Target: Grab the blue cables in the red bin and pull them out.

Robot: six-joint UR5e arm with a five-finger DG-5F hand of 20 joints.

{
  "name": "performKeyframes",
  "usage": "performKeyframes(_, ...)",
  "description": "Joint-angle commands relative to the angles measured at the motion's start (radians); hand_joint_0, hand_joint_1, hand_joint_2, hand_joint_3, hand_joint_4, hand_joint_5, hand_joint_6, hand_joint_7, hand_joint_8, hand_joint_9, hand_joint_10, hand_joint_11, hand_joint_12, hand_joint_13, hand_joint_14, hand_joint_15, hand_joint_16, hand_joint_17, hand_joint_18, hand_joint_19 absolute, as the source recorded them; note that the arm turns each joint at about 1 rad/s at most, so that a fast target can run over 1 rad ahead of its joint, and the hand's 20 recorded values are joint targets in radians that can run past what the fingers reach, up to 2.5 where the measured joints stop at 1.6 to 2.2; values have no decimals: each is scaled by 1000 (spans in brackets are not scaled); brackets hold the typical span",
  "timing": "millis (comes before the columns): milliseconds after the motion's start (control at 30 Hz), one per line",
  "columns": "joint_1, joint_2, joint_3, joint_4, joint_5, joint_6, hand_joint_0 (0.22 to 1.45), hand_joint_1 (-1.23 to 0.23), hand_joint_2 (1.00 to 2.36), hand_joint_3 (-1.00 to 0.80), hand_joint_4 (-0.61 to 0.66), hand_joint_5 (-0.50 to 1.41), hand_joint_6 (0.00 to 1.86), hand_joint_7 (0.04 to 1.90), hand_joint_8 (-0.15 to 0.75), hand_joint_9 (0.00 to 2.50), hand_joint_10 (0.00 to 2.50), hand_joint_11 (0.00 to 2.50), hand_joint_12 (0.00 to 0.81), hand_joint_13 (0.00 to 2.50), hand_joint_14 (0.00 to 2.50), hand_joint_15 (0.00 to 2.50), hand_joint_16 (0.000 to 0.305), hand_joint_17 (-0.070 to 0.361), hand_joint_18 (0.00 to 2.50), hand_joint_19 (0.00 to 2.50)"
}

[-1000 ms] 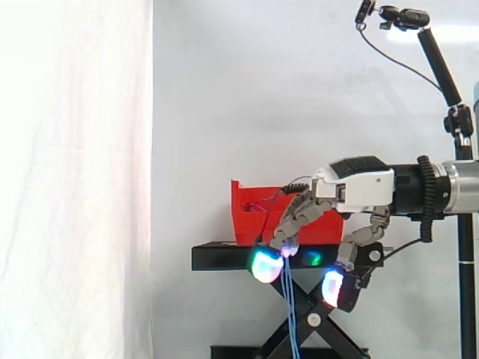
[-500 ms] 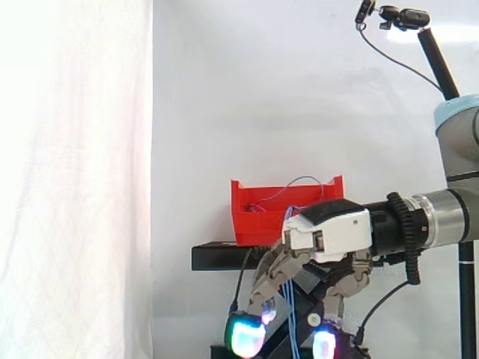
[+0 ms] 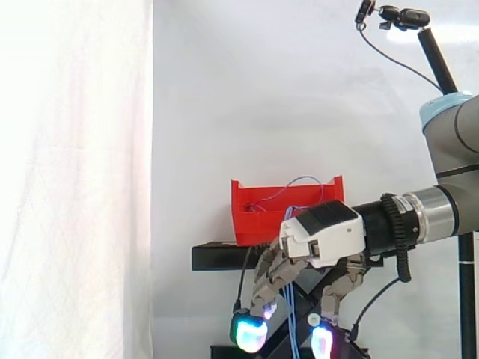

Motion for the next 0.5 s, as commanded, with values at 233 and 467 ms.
performKeyframes(233, -27, 1, 23, -47, -3, -70, 745, -990, 1000, -1000, 245, 589, 12, 486, 279, 809, 22, 953, 379, 805, 23, 682, 46, 104, 574, 508)
performKeyframes(467, -37, 1, 68, -104, -4, -105, 747, -990, 1000, -1000, 245, 593, 12, 479, 276, 808, 22, 945, 380, 805, 22, 682, 46, 104, 576, 512)
